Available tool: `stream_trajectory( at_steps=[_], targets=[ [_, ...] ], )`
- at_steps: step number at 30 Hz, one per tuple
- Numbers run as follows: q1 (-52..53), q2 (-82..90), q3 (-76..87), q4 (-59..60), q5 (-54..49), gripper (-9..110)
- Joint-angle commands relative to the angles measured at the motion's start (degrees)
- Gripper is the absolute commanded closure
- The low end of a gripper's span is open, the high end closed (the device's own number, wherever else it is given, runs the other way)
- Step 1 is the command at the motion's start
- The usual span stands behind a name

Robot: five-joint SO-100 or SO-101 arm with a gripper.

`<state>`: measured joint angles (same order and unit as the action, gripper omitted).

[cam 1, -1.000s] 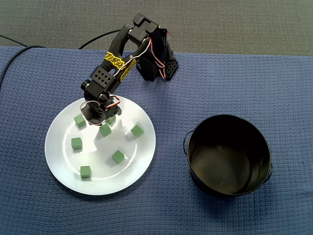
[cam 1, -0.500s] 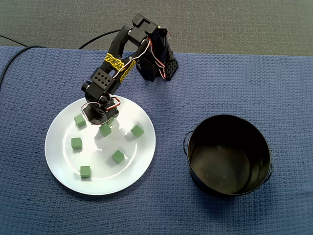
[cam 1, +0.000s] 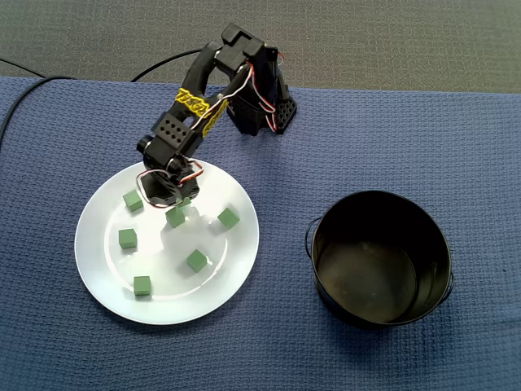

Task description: Pick up the items on the white plate and put them in the black container.

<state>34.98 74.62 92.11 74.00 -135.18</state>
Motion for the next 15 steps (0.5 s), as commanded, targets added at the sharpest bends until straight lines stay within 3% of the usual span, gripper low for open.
stream_trajectory(
  at_steps=[1, 6, 15],
  targets=[
    [-2.1, 8.1, -11.3, 13.0, 9.6, 101],
    [-7.7, 14.4, -21.3, 21.4, 26.0, 101],
    [-27.9, 29.2, -21.1, -9.4, 70.0, 101]
  ],
)
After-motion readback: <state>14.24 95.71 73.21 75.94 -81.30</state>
